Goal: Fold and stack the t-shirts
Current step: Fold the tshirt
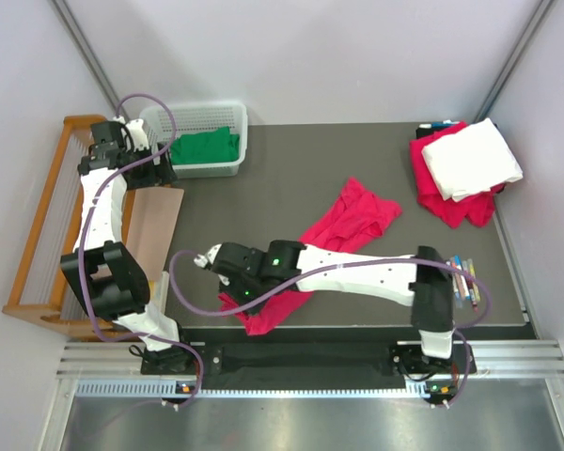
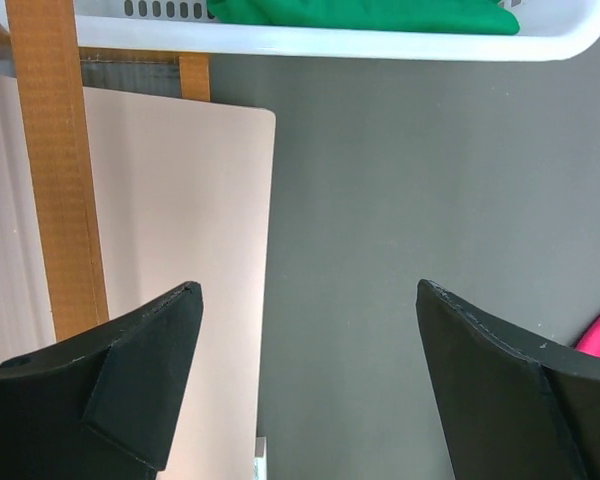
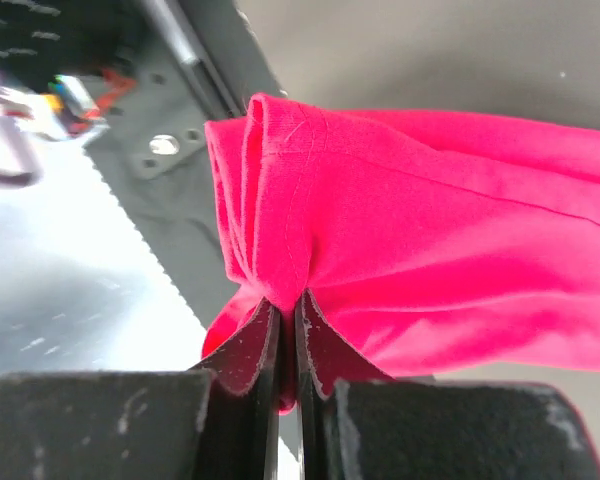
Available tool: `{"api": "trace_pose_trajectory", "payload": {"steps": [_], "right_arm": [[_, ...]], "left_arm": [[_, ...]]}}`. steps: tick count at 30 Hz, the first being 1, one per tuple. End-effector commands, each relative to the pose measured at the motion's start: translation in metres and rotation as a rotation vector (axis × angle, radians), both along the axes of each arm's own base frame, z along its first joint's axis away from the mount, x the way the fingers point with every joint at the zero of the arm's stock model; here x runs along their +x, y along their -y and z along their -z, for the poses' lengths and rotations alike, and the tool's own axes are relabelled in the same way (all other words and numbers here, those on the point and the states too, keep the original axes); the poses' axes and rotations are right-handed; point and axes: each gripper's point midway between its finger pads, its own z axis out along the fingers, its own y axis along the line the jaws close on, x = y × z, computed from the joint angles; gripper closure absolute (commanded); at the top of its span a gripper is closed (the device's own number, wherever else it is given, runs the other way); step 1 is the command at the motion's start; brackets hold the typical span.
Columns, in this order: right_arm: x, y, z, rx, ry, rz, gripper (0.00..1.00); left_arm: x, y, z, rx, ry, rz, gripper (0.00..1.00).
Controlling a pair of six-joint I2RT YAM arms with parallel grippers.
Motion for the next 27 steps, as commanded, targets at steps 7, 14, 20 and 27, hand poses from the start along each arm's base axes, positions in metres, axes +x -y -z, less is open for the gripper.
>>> {"api": "trace_pose_trajectory", "payload": {"steps": [7,14,20,27], "right_arm": [[0.031,0.030,-0.002,0.183,-0.164,0.132,1.00],[0.090,0.071,0.014,0.190,-0.162,0.265,1.00],[0.128,0.092,0.022,0.196,-0.144,0.336,1.00],[0.154,0.115,0.041,0.171,-0.145,0.397,1.00]], "left_arm": [[0.006,0.001,-0.018,-0.007,0.045,0.017,0.08],[0.005,0.005,-0.019,-0.023,0.047,0.028,0.08],[0.004,0.008,-0.017,-0.035,0.039,0.039,0.08],[0.002,0.012,-0.011,-0.039,0.021,0.058,0.08]]}}
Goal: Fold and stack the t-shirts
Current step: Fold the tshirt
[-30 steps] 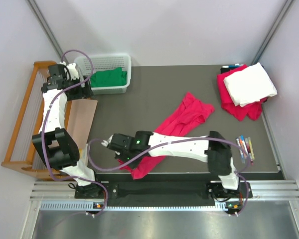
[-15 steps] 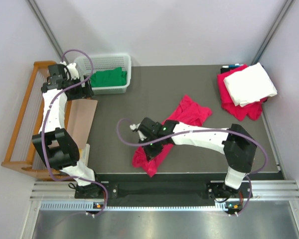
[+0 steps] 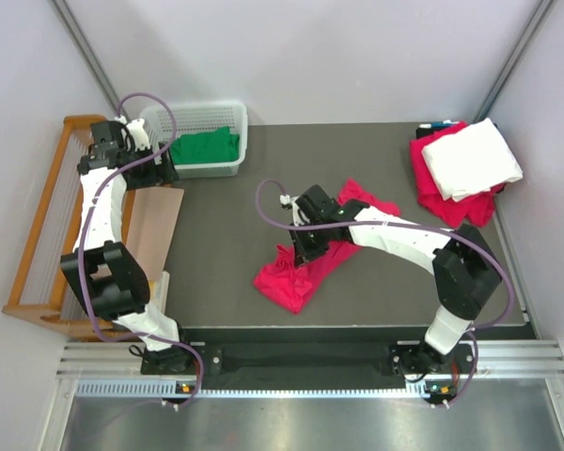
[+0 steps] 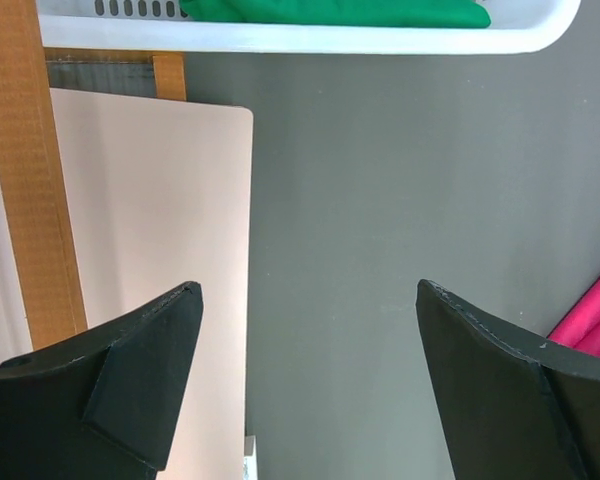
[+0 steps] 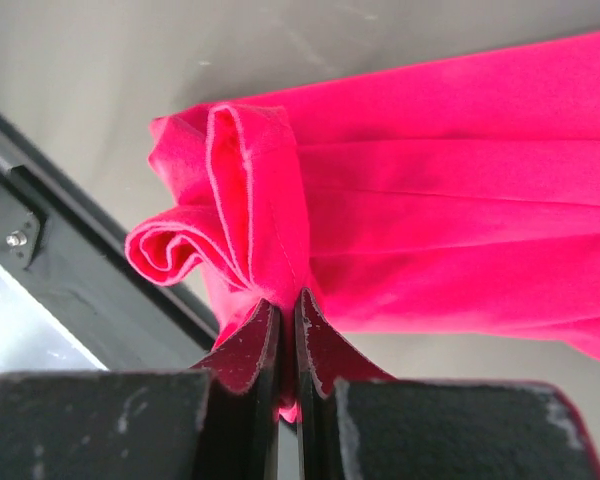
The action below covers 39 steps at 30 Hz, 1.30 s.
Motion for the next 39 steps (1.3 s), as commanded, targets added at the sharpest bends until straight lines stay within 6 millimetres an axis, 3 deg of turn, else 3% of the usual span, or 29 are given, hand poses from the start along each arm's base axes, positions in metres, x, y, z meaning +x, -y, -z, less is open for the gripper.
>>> {"api": "trace_pose_trajectory", "payload": {"steps": [1,20,21,22,25,28,30,35,39], "right_arm": [[0.020,0.009,-0.002,0.035,0.043,0.014,1.00],[0.078,0.064,0.023,-0.008,0.028,0.167,1.00],[0.079,0.065,0.025,-0.014,0.025,0.173,0.95],[0.079,0.066,0.027,-0.018,0.023,0.175,0.74],[0.081,0.071,0.035,-0.049,0.019,0.196,0.51],[0.094,0.086,0.028,-0.085,0.062,0.254,0.23],[0.109,0.100,0.011,-0.107,0.116,0.312,0.18],[0.144,0.140,-0.041,-0.157,0.281,0.487,0.18],[0.141,0.149,-0.070,-0.155,0.345,0.533,0.19]], "left_arm": [[0.003,0.004,-0.009,-0.005,0.023,0.030,0.08],[-0.011,0.013,0.009,-0.010,-0.020,0.087,0.08],[-0.011,0.013,0.009,-0.010,-0.020,0.087,0.08],[-0.011,0.012,0.010,-0.009,-0.022,0.088,0.08],[-0.011,0.014,0.007,-0.008,-0.020,0.099,0.08],[-0.013,0.015,0.008,-0.010,-0.022,0.112,0.08],[-0.015,0.018,0.008,-0.017,-0.029,0.120,0.08],[-0.018,0.025,0.010,-0.022,-0.037,0.143,0.08],[-0.022,0.031,0.011,-0.020,-0.042,0.162,0.08]]}}
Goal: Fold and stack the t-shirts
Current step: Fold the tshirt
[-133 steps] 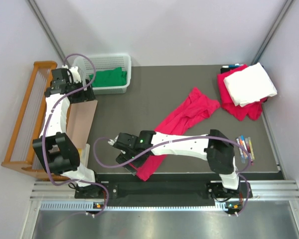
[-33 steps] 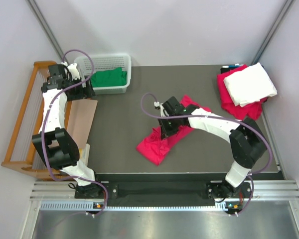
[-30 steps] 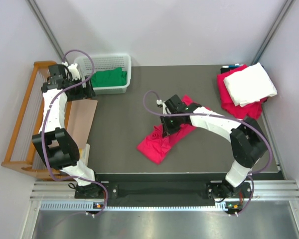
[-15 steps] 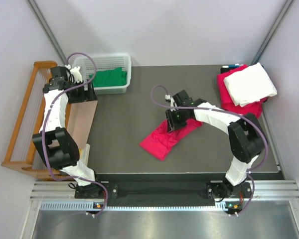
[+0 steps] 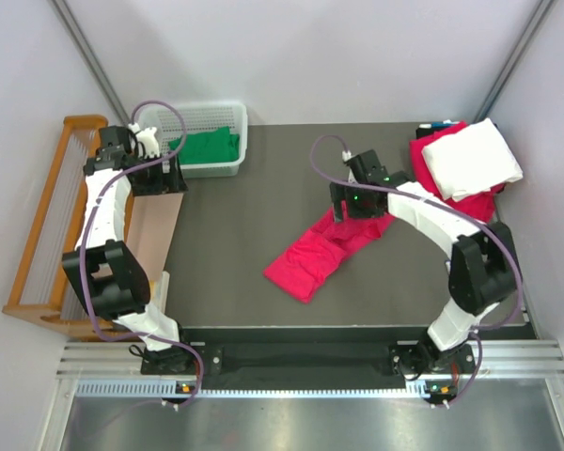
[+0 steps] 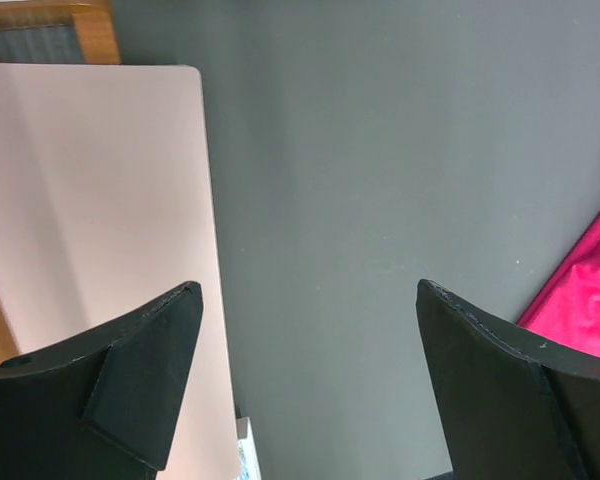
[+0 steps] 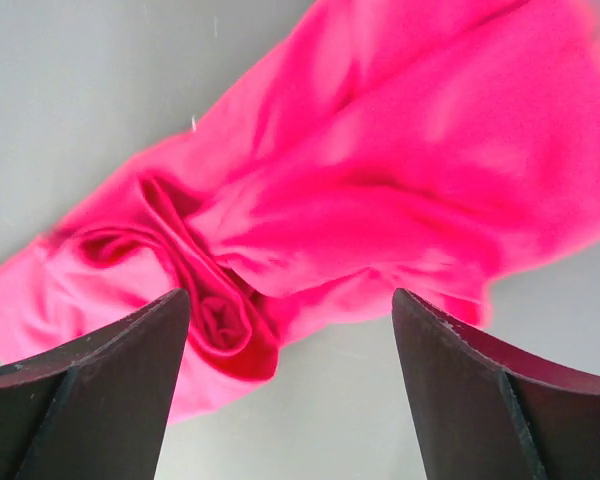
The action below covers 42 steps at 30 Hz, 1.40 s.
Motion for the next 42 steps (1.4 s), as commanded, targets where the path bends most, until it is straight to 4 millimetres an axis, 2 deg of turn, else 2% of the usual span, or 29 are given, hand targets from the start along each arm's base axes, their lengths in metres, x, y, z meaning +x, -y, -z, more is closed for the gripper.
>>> {"api": "trace_pose_trajectory", "payload": {"steps": [1,3,4,5,6,8,10,13,14,15,17,18,19,23,25,27,29,30,33,36,38,40,41,42], "right_arm": [[0.010,0.004,-0.086,0.044,0.226,0.064,0.19],[-0.005,-0.018,-0.098,0.144,0.210,-0.007,0.20],[-0.015,-0.039,-0.108,0.236,0.209,-0.076,0.20],[-0.038,-0.064,-0.106,0.358,0.129,-0.189,0.20],[-0.049,-0.076,-0.106,0.408,0.096,-0.238,0.20],[-0.072,-0.101,-0.096,0.498,0.020,-0.315,0.21],[-0.086,-0.120,-0.088,0.570,-0.030,-0.349,0.22],[-0.098,-0.134,-0.068,0.665,-0.115,-0.360,0.22],[-0.102,-0.133,-0.055,0.669,-0.153,-0.348,0.22],[-0.099,-0.139,-0.055,0.703,-0.145,-0.340,0.22],[-0.101,-0.139,-0.034,0.705,-0.193,-0.306,0.22],[-0.096,-0.140,-0.031,0.715,-0.187,-0.292,0.23],[-0.093,-0.135,-0.015,0.687,-0.197,-0.251,0.23],[-0.072,-0.118,0.015,0.708,-0.206,-0.145,0.25],[-0.061,-0.106,0.037,0.704,-0.226,-0.084,0.26],[-0.059,-0.098,0.060,0.678,-0.262,-0.058,0.27],[-0.058,-0.098,0.071,0.675,-0.280,-0.053,0.27],[-0.059,-0.096,0.083,0.667,-0.308,-0.038,0.27],[-0.056,-0.094,0.096,0.676,-0.336,-0.028,0.25],[-0.054,-0.096,0.091,0.709,-0.347,-0.050,0.24],[-0.058,-0.101,0.075,0.747,-0.355,-0.098,0.24],[-0.059,-0.106,0.044,0.793,-0.324,-0.157,0.23],[-0.062,-0.104,0.036,0.789,-0.323,-0.162,0.22],[-0.058,-0.102,0.015,0.785,-0.272,-0.172,0.21]], "left_arm": [[-0.007,0.015,-0.008,-0.003,0.022,0.057,0.08],[-0.009,0.020,-0.008,-0.004,0.016,0.070,0.08],[-0.010,0.021,-0.009,-0.002,0.018,0.072,0.08],[-0.010,0.025,-0.009,-0.002,0.018,0.082,0.08],[-0.011,0.031,-0.010,-0.004,0.018,0.097,0.08],[-0.013,0.038,-0.012,-0.006,0.017,0.108,0.08],[-0.018,0.051,-0.012,-0.009,0.013,0.136,0.08],[-0.024,0.065,-0.009,0.014,0.005,0.168,0.08],[-0.025,0.067,-0.009,0.018,0.011,0.173,0.08],[-0.027,0.071,-0.010,0.019,0.017,0.181,0.08],[-0.028,0.070,-0.011,0.021,0.021,0.182,0.08],[-0.029,0.070,-0.012,0.023,0.024,0.187,0.08],[-0.030,0.071,-0.012,0.025,0.022,0.191,0.08],[-0.037,0.077,-0.015,0.022,0.022,0.224,0.08],[-0.041,0.082,-0.018,0.020,0.026,0.246,0.08],[-0.048,0.091,-0.022,0.026,0.028,0.281,0.08],[-0.052,0.104,-0.025,0.041,0.039,0.324,0.08],[-0.054,0.105,-0.027,0.056,0.047,0.331,0.08],[-0.057,0.114,-0.033,0.059,0.063,0.354,0.07],[-0.059,0.117,-0.033,0.063,0.055,0.370,0.07],[-0.061,0.118,-0.032,0.069,0.049,0.381,0.07],[-0.064,0.121,-0.031,0.066,0.043,0.394,0.07],[-0.066,0.123,-0.030,0.069,0.042,0.407,0.07],[-0.068,0.126,-0.028,0.069,0.037,0.416,0.07]]}}
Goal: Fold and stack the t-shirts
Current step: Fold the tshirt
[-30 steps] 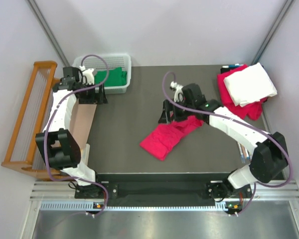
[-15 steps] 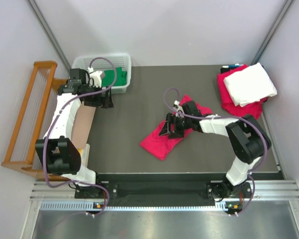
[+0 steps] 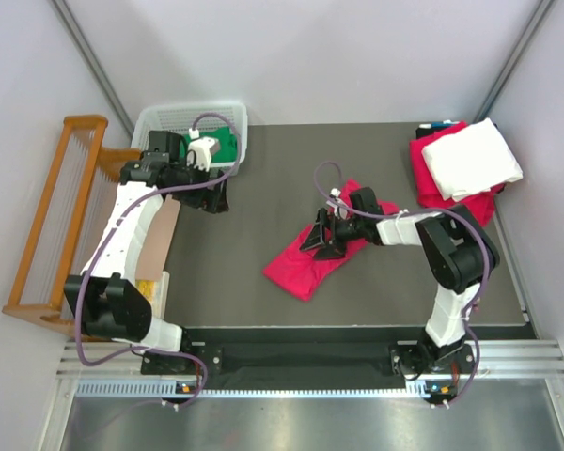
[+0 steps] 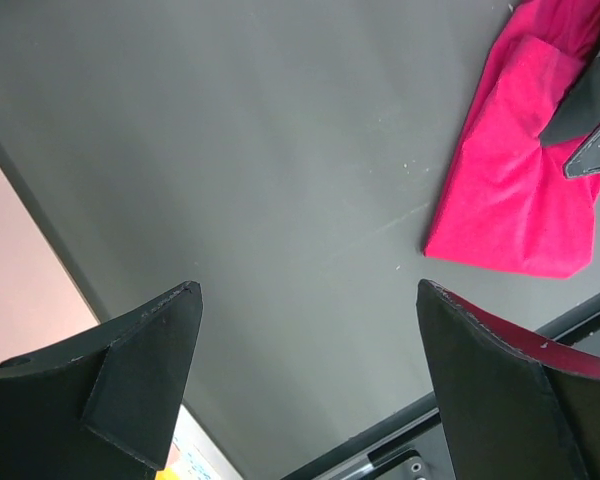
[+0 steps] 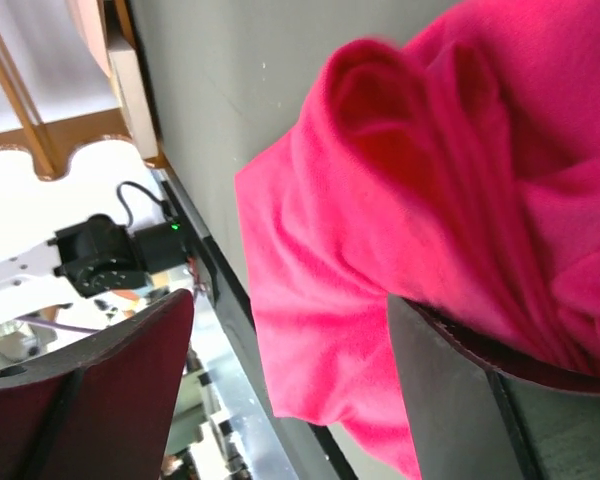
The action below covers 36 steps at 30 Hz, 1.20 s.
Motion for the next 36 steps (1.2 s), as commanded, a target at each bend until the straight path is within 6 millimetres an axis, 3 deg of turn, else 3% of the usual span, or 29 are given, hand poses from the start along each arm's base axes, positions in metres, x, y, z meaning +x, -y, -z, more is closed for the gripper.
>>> {"api": "trace_pose_trajectory", "payload": {"steps": [1,2,4,5,7,8,9,10,12,13,16,18,19,27,36], "right_arm": [[0.013,0.007,-0.038,-0.041,0.169,0.012,0.20],[0.010,0.011,-0.058,-0.042,0.201,0.021,0.18],[0.011,0.019,-0.075,-0.065,0.252,0.064,0.16],[0.005,0.024,-0.098,-0.060,0.299,0.084,0.16],[0.000,0.034,-0.107,-0.103,0.357,0.123,0.16],[-0.012,0.035,-0.125,-0.106,0.421,0.123,0.16],[-0.017,0.043,-0.120,-0.185,0.434,0.148,0.16],[-0.034,0.038,-0.129,-0.196,0.499,0.108,0.16],[-0.054,0.039,-0.113,-0.257,0.504,0.080,0.16],[-0.074,0.028,-0.108,-0.259,0.517,0.021,0.20],[-0.108,0.020,-0.063,-0.356,0.472,-0.067,0.27],[-0.115,0.017,-0.048,-0.411,0.469,-0.087,0.29],[-0.127,0.011,-0.036,-0.449,0.458,-0.135,0.29],[-0.125,-0.012,-0.023,-0.537,0.478,-0.163,0.33],[-0.116,-0.023,-0.026,-0.533,0.491,-0.138,0.36]], "left_arm": [[-0.013,0.014,-0.004,0.004,0.014,0.077,0.07],[-0.016,0.018,-0.002,0.006,0.013,0.092,0.07],[-0.023,0.028,0.015,0.016,-0.010,0.128,0.07],[-0.024,0.030,0.022,0.018,-0.022,0.131,0.07],[-0.031,0.037,0.044,-0.007,-0.085,0.139,0.07],[-0.032,0.040,0.051,-0.019,-0.107,0.146,0.07],[-0.037,0.045,0.061,-0.023,-0.140,0.159,0.08],[-0.038,0.047,0.073,-0.014,-0.177,0.162,0.08],[-0.039,0.054,0.084,-0.007,-0.199,0.184,0.08],[-0.039,0.058,0.092,-0.003,-0.218,0.204,0.08],[-0.037,0.072,0.105,0.034,-0.256,0.252,0.08],[-0.033,0.083,0.107,0.028,-0.265,0.278,0.08],[-0.032,0.086,0.117,0.029,-0.297,0.279,0.09],[-0.042,0.121,0.140,0.030,-0.371,0.354,0.09],[-0.066,0.129,0.168,0.054,-0.500,0.411,0.09]]}}
